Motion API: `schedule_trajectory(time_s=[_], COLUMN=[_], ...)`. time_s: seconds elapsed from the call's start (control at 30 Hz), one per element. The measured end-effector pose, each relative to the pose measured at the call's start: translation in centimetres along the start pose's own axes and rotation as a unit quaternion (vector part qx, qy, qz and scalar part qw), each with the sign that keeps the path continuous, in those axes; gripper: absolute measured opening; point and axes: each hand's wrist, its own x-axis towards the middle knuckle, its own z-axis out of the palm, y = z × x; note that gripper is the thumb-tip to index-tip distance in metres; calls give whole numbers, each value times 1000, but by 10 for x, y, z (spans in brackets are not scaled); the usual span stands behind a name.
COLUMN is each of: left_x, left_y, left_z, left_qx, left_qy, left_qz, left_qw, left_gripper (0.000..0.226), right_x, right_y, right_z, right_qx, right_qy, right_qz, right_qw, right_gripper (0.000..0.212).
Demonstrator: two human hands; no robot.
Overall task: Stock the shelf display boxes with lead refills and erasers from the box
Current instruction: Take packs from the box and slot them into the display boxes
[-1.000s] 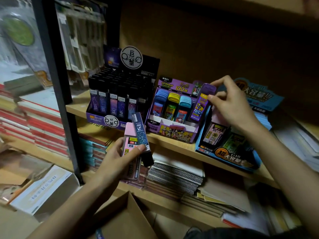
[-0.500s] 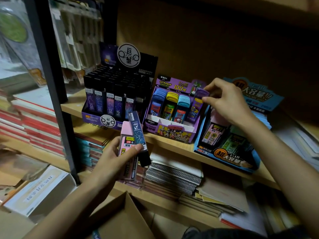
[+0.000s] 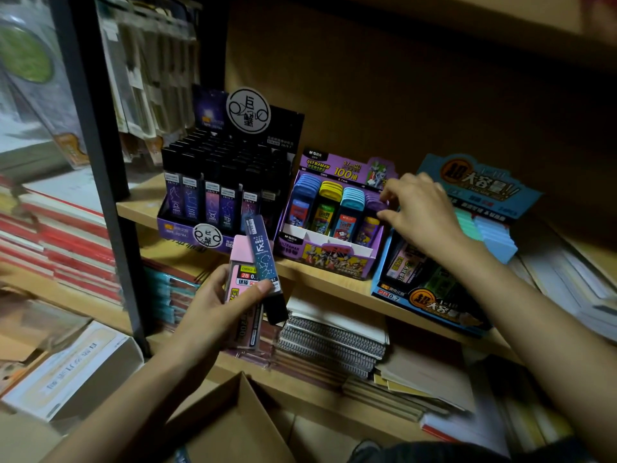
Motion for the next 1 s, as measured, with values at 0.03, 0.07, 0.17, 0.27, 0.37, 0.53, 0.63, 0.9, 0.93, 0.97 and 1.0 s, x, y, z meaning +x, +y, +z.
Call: schedule_trajectory(time_s=[0.03,0.07,0.17,0.27,0.37,0.53,0.63,0.9,0.93,0.97,1.0], left_x=[0,-1,-2,-3,-6,-11,-14,-14,-14,-14,-14], left_y=[1,1,2,5,8,9,11,18,21,24,27], left_z=[0,0,-1,-4,-7,-18,-30,-55,-56,-56,-57], left_qx=[1,3,9,19,17,9,22,25,20,14,8], left_qy=[-2,-3,-8,-9,-4,19,25,82,87,95,104], left_qz=[0,1,6,15,26,42,51,65,68,70,72], left_qw=[1000,1000,1000,1000,1000,999,998,994,994,993,992], left_gripper=[44,43,44,42,43,44,44,55,54,53,55], right_x=[-1,-1,-2,-17,-48,-84,-90,-94,-92,-89,-88], right_y=[-1,-3,-8,-32,-85,-150,-161,-172,-170,-167,-163], right_z=[3,4,-3,-13,-12,18,25,23,21,19,17], right_qx=[-16,-26,-66,6,315,599,657,685,674,657,640], right_qy=[4,6,5,56,-46,-239,-254,-265,-265,-267,-269], right_qz=[-3,-4,-20,-58,-28,81,84,24,24,19,12], right_qw=[1000,1000,998,997,948,760,705,679,689,705,719], right_gripper=[30,34,44,34,18,23,17,45,47,49,50])
